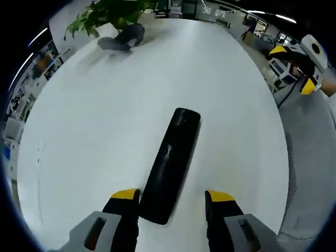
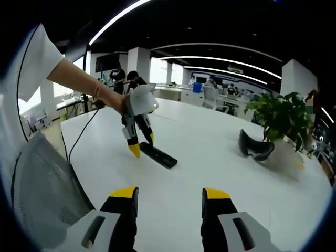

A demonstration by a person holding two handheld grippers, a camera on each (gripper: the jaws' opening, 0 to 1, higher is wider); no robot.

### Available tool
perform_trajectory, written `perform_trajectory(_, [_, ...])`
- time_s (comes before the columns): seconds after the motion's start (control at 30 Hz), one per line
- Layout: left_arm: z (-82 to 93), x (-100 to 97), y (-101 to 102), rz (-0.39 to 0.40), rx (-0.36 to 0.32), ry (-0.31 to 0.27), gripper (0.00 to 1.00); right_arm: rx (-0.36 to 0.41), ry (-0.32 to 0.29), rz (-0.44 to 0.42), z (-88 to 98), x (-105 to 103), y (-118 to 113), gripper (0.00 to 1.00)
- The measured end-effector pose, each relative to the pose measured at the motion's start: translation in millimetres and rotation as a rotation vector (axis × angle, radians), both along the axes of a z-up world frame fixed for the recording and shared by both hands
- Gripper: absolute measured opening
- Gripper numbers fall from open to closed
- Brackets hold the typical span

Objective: Press the specified remote control buttons in sequence, fully releasing each button before pressing the next.

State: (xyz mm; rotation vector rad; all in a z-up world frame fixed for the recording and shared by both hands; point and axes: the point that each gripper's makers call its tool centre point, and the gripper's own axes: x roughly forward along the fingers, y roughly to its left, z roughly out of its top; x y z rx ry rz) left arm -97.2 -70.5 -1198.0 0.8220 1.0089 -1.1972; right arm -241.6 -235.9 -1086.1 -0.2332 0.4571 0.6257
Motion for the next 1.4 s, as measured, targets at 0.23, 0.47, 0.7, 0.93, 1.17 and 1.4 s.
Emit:
perform_trajectory(0.23, [2.3, -2.6, -6.2, -0.038, 0.003, 0.001, 0.36, -0.007, -0.001, 0.001, -0.4, -0.2, 0.0, 0.44])
perform_trajectory(0.47, [3.4, -4.2, -5.8, -0.05, 0.0, -0.027, 0.25, -0.013, 0.001, 0.007, -1.2, -1.1, 0.8, 0.42])
perform_trajectory(0.7, [3.6, -15.3, -4.5, -0.043, -0.008, -0.016, 0.24, -0.018, 0.004, 0.014, -1.6, -2.0, 1.9, 0.4])
perform_trajectory(0.93, [3.9, -27.4, -4.0, -0.042, -0.012, -0.015, 0.24, -0.022, 0.005, 0.023, -2.0, -2.9, 3.4, 0.4])
perform_trajectory(1.17, [3.6, -44.2, -5.0, -0.062, -0.007, -0.013, 0.24, -0.029, 0.003, 0.029, -2.5, -3.2, 4.3, 0.39])
perform_trajectory(1.4, [3.0, -57.4, -5.4, -0.067, 0.014, -0.008, 0.24, -0.036, 0.001, 0.036, -2.9, -4.5, 5.2, 0.38])
